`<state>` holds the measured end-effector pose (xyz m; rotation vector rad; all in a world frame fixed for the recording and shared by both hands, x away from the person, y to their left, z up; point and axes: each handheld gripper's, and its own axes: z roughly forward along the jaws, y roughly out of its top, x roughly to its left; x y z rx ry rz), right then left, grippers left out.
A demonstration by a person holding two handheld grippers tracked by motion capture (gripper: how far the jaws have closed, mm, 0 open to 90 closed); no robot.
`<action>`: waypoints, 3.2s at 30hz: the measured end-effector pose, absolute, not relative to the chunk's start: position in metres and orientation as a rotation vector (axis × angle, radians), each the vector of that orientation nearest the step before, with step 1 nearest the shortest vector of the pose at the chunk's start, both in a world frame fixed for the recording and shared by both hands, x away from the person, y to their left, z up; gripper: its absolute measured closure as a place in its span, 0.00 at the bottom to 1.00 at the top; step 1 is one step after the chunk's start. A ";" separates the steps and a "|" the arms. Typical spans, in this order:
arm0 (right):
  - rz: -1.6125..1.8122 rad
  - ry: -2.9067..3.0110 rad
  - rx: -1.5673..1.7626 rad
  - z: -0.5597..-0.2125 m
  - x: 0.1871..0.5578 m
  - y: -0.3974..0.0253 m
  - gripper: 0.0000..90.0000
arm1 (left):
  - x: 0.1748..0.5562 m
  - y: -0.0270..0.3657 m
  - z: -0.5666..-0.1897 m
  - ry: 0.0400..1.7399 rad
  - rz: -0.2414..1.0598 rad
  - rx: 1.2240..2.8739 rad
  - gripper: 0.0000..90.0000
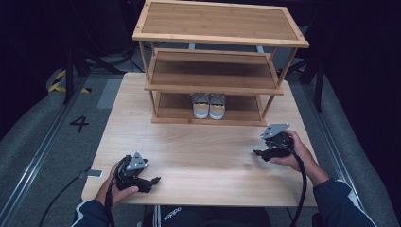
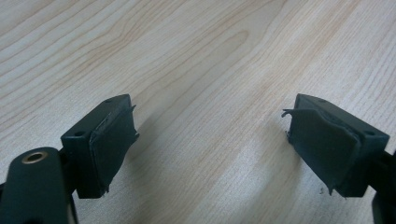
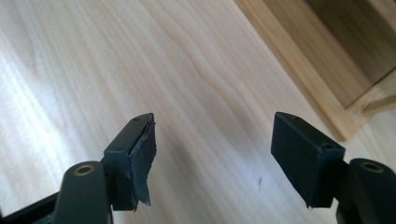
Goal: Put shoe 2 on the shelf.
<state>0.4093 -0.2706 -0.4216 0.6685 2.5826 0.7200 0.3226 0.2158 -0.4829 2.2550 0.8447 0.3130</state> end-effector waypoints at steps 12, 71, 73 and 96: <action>0.780 2.557 0.675 -0.429 0.387 -0.295 0.33 | 0.322 0.216 -0.483 0.845 0.314 2.255 0.17; 1.055 2.361 1.092 -0.487 0.344 -0.391 0.21 | 0.321 0.215 -0.483 0.858 0.319 2.255 0.17; 1.054 2.361 1.092 -0.487 0.344 -0.391 0.21 | 0.322 0.215 -0.483 0.854 0.320 2.257 0.16; 1.054 2.361 1.092 -0.487 0.344 -0.391 0.21 | 0.324 0.215 -0.482 0.846 0.320 2.273 0.14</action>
